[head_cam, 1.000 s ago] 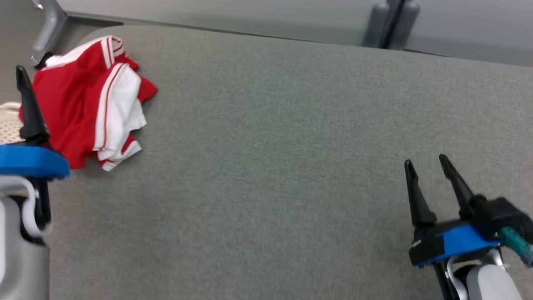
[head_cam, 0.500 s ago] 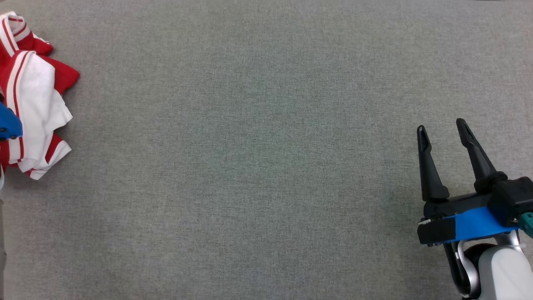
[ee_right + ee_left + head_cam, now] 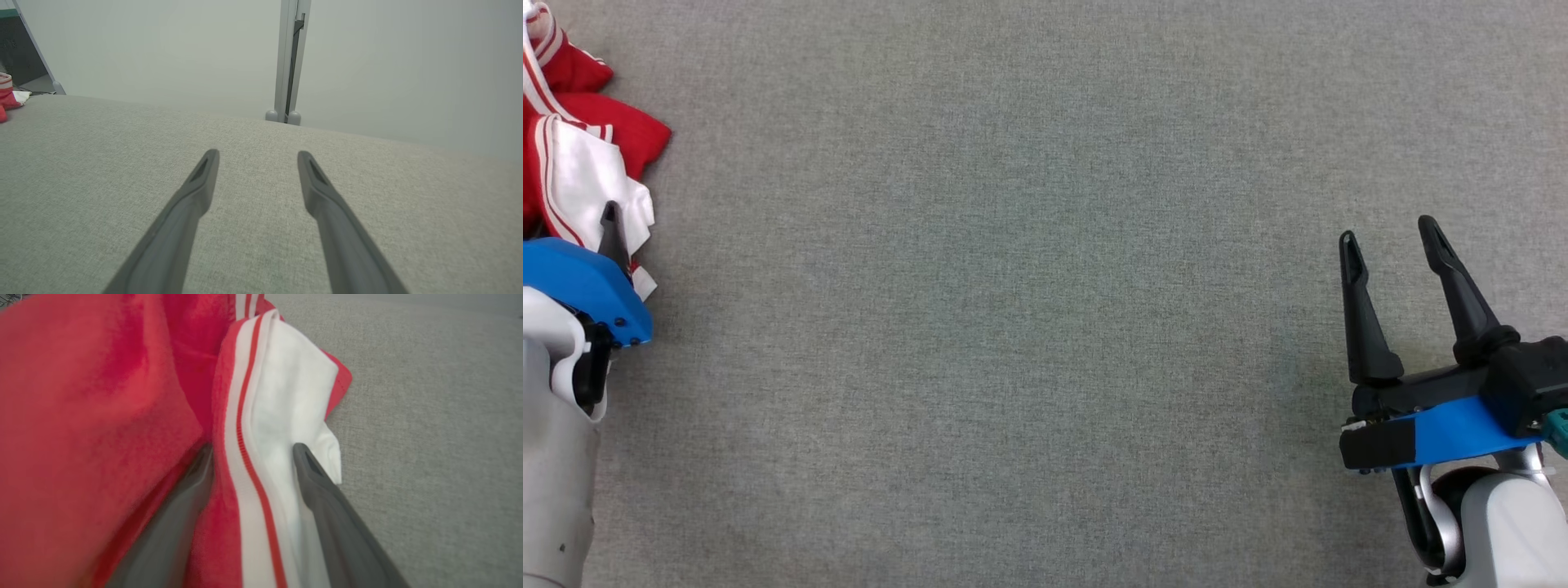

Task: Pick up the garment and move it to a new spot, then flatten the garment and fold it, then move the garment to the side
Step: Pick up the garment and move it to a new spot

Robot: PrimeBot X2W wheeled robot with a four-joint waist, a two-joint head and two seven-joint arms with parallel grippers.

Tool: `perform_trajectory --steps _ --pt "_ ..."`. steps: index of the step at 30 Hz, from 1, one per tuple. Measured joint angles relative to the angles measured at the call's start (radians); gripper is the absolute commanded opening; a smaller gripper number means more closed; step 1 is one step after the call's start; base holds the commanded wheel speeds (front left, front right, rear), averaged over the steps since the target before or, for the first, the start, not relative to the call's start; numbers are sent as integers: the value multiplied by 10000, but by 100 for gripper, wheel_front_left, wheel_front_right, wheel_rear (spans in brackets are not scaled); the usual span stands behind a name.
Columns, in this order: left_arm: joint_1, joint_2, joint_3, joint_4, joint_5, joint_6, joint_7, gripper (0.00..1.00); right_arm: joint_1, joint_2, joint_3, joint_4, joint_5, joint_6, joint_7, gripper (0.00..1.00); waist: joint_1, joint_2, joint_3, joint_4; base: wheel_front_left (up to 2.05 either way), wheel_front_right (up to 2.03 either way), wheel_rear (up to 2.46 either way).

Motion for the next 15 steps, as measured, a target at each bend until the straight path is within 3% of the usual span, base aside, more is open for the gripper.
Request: perform_trajectory --steps 1,2,15 --pt "-5 -13 -88 50 -79 0 -77 15 0 0 19 0 0 2 2 100 0 0 -11 5 0 0 0" --pt "-5 2 -203 65 -117 -2 -226 0 -2 0 38 6 0 0 4 100 0 0 -35 8 0 0 0" --pt "-825 679 -771 -924 -357 -36 -2395 0 125 2 244 826 489 2 -418 100 -1 -3 -1125 -33 0 0 0"
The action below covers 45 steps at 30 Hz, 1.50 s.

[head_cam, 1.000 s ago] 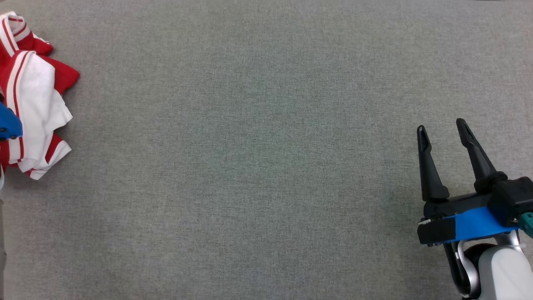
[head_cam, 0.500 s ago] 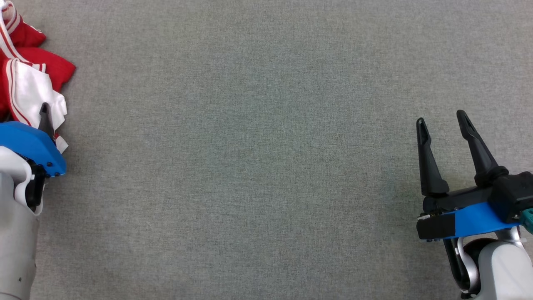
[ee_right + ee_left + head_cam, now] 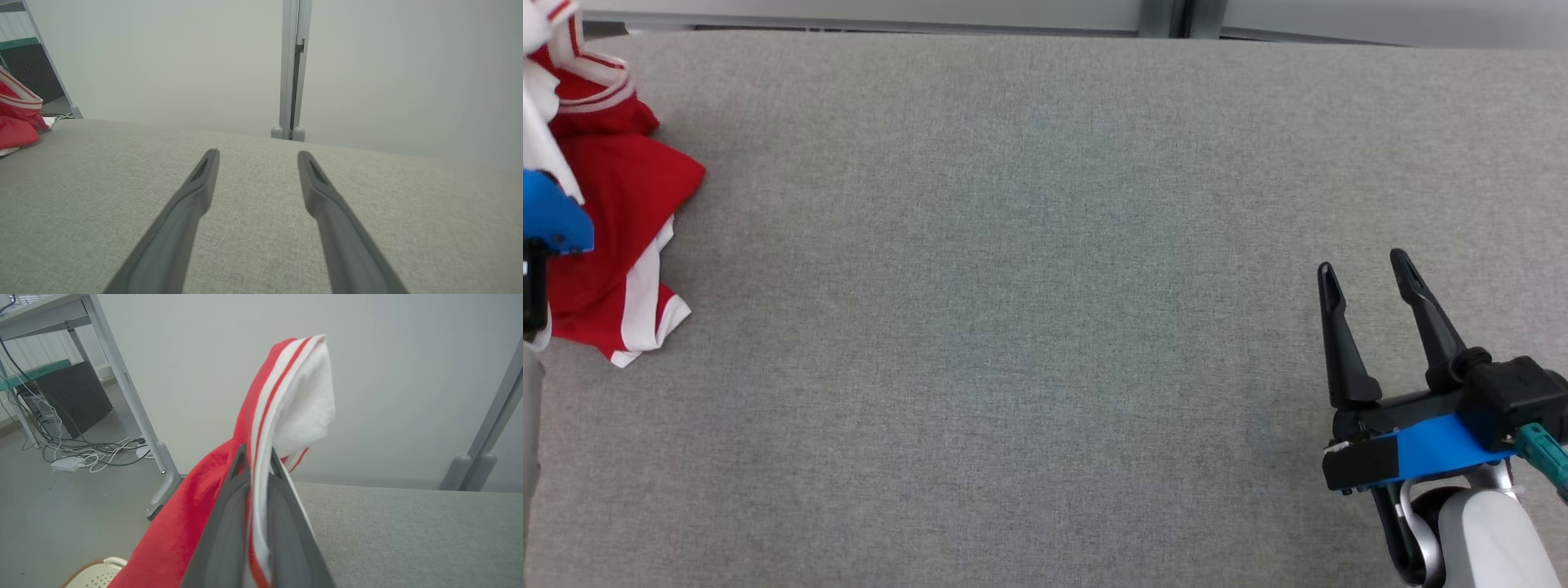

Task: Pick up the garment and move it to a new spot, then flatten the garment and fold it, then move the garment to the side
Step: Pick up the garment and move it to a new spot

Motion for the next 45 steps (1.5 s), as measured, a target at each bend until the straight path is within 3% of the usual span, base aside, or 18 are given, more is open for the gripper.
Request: perform_trajectory --steps 7,12,17,22,27,30,37,45 --pt "-639 -90 -619 -2059 577 6 -219 0 129 0 127 690 416 0 -401 100 0 0 -698 -338 0 0 0" --pt "-1032 -407 -1133 -4201 756 8 232 0 194 -2 265 1108 713 0 -708 100 -1 0 -1072 -908 0 0 0" --pt "-1471 -1099 -1593 -6339 602 12 984 0 273 2 380 1392 965 0 -895 100 -1 -1 -1310 -1702 0 0 0" --pt "-1768 -2000 -2523 -7357 439 10 1628 0 273 -2 370 1603 1116 -2 -1043 100 0 -1 -1425 -2468 0 0 0" --pt "-1739 -2821 -3568 -7281 219 2 1758 0 267 -6 341 1737 1193 -2 -1143 100 0 -1 -1488 -2919 0 0 0" --pt "-1128 -2972 -4128 -6884 50 0 1701 0 263 -6 341 1781 1193 -2 -1185 100 0 -1 -1503 -2996 0 0 0" --pt "1117 -3022 -4723 -5547 -412 13 1131 0 268 -4 238 1847 1189 -2 -1256 100 0 -1 -1535 -2815 0 0 0" --pt "3191 -2596 -4420 -3708 -895 468 297 0 250 -4 314 1887 1158 -2 -1267 100 1 -1 -1561 -2502 0 0 0"
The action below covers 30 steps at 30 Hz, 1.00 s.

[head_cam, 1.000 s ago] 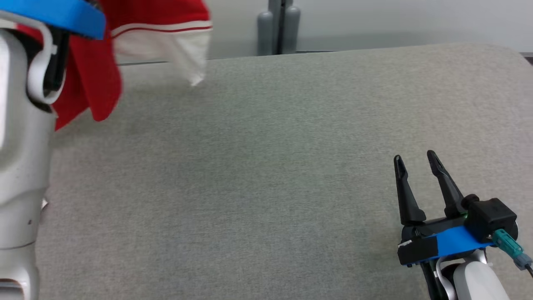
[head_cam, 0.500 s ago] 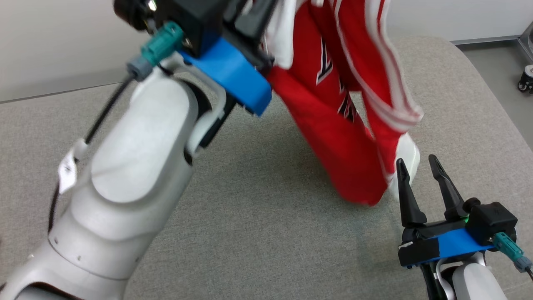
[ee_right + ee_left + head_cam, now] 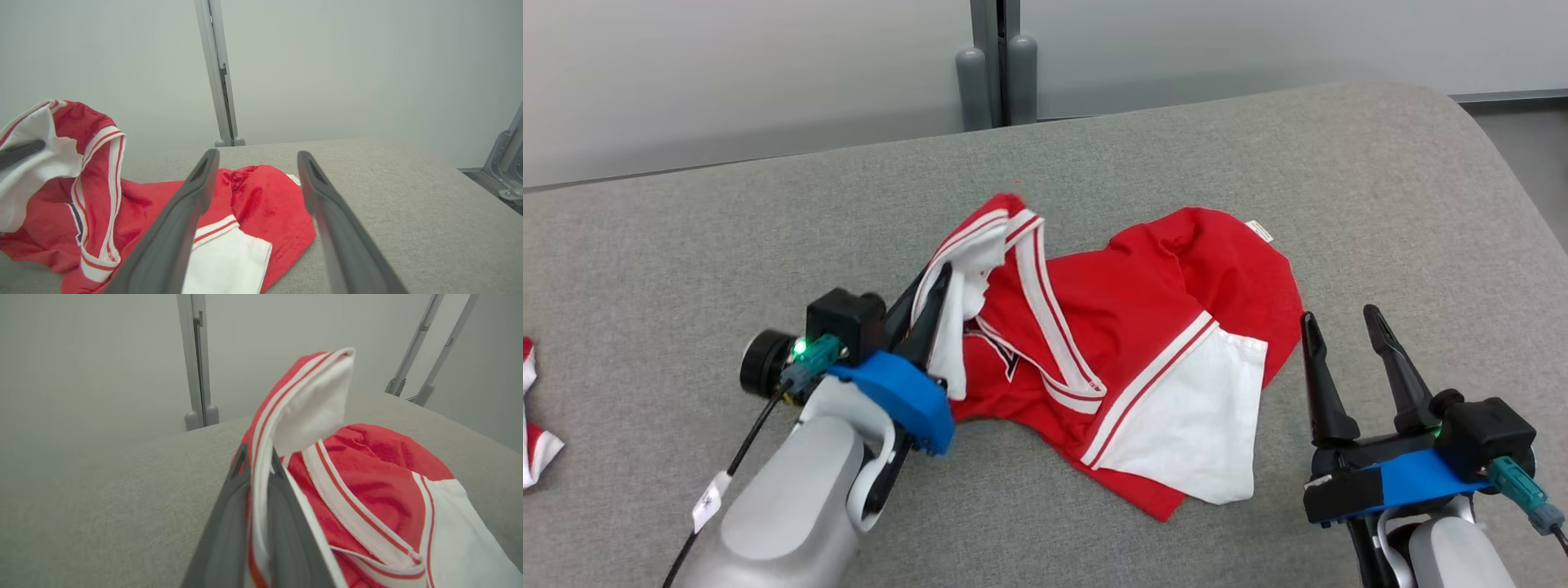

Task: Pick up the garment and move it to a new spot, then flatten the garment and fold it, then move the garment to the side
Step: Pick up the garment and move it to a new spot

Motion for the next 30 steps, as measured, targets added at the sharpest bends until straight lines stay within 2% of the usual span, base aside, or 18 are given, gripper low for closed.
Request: perform_trajectory --steps 1,2,3,8,12,19,30 --pt "168 6 40 240 -111 15 -58 25 4 0 8 12 0 0 -2 100 0 0 -19 41 0 0 0" --pt "321 10 50 435 -138 35 -140 59 6 2 23 21 -8 0 -2 100 0 0 -44 81 0 0 0" --pt "423 17 65 604 -123 81 -226 100 11 2 54 42 -31 0 -2 100 0 0 -79 120 0 0 0" --pt "510 25 646 418 -86 353 -616 100 75 2 69 94 -63 0 -2 100 -1 0 -391 355 0 0 0" --pt "725 247 1582 -878 238 715 -652 100 302 4 29 113 -104 0 6 100 0 0 -693 567 0 0 0" --pt "2229 972 3041 -2700 1024 1310 -662 100 634 4 -138 63 -182 0 104 100 -1 0 -1169 985 0 0 0" --pt "4670 1218 4746 -4518 1488 2065 -663 100 993 4 -449 -115 -219 0 244 100 -1 0 -1455 1653 0 0 0"
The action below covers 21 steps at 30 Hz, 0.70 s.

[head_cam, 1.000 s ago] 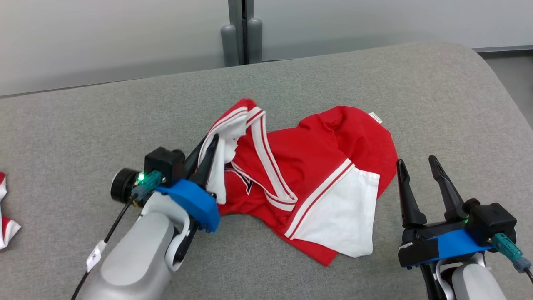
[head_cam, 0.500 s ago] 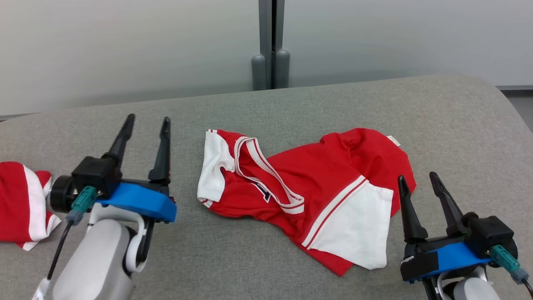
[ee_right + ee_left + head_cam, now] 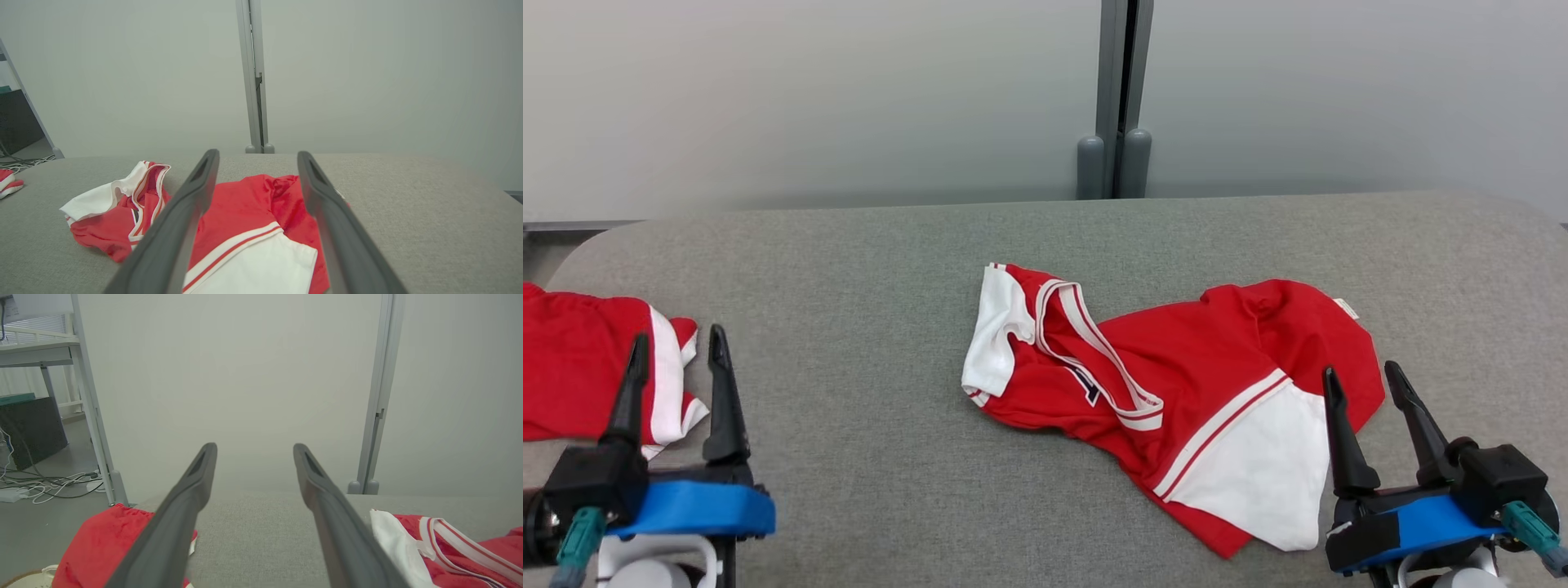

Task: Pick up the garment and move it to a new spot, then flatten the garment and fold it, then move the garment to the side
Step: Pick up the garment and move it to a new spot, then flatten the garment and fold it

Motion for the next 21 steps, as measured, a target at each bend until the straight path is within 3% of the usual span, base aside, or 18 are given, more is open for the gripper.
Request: perform_trajectory --steps 10,21 --pt "1610 -23 249 -182 178 2 4 100 366 -2 -201 -19 -25 0 163 100 -1 1 -361 313 0 0 0" --pt "1951 -8 25 -359 165 109 518 100 709 0 -299 -71 -96 0 341 100 0 2 -534 344 0 0 0"
